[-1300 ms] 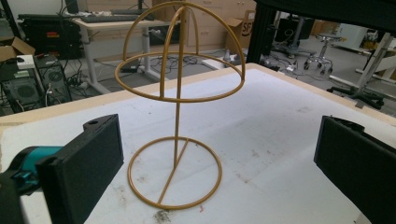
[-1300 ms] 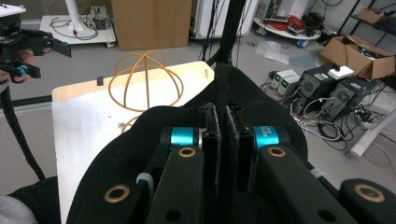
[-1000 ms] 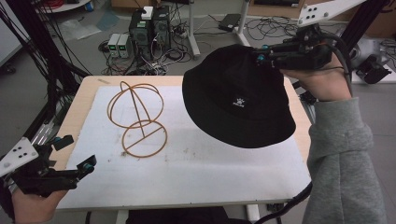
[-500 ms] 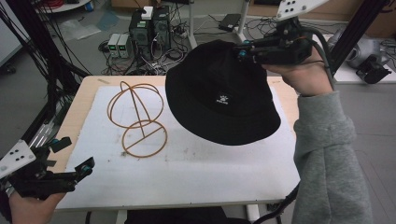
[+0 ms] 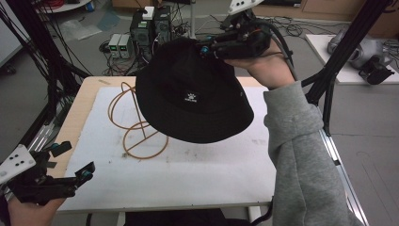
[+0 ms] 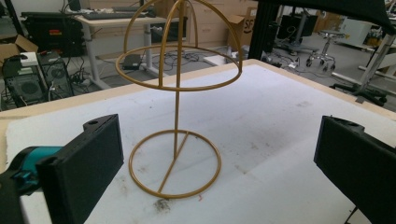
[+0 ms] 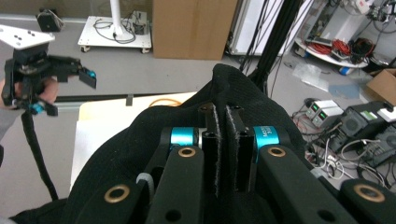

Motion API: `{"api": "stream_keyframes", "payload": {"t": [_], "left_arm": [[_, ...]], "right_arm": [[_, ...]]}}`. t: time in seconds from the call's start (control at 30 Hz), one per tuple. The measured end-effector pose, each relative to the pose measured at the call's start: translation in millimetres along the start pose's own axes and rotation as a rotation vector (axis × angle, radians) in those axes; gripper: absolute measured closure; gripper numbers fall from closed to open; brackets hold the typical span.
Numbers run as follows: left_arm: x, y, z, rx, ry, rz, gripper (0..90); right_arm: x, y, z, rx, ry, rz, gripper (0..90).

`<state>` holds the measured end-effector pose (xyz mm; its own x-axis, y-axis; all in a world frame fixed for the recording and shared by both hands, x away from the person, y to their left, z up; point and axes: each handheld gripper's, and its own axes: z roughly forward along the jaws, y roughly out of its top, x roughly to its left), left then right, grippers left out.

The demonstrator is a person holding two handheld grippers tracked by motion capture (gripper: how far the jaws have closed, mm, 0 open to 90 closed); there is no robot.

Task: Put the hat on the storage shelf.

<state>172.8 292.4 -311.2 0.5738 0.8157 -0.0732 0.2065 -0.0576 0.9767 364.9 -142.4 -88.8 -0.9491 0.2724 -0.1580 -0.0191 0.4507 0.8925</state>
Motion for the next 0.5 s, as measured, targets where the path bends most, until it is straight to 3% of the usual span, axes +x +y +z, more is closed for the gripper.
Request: {"api": "stream_keyframes", "payload": {"t": [0.5], "left_arm": [[-5.2,-3.9,-2.8,0.015,0.003,0.003,1.7]], "right_arm": [[3.2,18.6,54.9,0.008,0.037,-0.041,86.5]]}}
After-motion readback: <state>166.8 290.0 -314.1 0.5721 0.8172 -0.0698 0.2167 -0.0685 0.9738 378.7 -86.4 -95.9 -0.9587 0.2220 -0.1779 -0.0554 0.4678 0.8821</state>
